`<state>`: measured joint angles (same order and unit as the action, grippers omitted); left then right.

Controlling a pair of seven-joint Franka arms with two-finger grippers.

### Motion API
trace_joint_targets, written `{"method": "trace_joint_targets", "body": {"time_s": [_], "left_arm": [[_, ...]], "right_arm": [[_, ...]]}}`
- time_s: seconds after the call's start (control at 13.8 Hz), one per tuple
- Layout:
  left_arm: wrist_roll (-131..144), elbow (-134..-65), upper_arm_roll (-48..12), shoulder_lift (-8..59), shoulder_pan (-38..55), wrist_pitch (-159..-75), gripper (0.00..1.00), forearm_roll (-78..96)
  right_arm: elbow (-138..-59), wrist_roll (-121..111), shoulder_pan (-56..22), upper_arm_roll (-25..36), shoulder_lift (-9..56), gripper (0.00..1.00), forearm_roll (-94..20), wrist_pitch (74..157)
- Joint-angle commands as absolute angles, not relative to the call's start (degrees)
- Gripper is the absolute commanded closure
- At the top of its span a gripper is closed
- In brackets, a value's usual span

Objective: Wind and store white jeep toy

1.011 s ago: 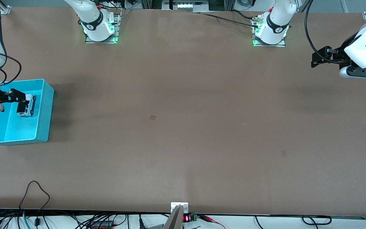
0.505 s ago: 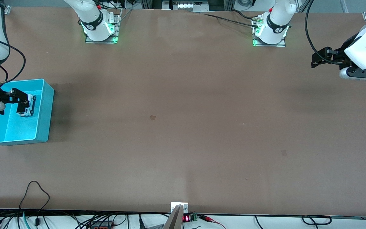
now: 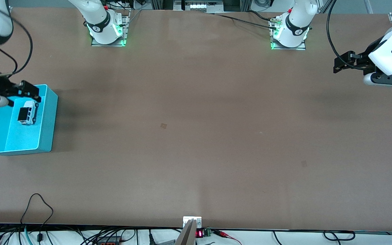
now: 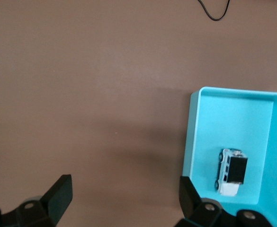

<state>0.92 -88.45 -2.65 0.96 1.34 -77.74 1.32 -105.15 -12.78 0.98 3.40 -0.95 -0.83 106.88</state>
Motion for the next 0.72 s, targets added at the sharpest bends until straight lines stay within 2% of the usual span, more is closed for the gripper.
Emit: {"method": "trace_joint_targets", "body": {"time_s": [0.0,0.36,0.65], "left_arm": [[0.79,-86.22,-2.46,1.76,0.79,-75.76,0.0,2.11],[1.32,-86.13,-2.81,1.58,0.88,-75.41,0.0,1.76],[1.32,-86.04,-2.54,1.14,0.35,-75.41,0.0,1.68]], "right_arm": [[-105.56,-9.5,2.9,1.58,-4.73,0.0,-0.88,103.81],[-105.47,-6.24,1.59,0.62,-8.43,0.0,-1.49,99.06],[-103.36,-4.59,-0.79,0.88,-7.56,0.0,-0.7,98.35]]}}
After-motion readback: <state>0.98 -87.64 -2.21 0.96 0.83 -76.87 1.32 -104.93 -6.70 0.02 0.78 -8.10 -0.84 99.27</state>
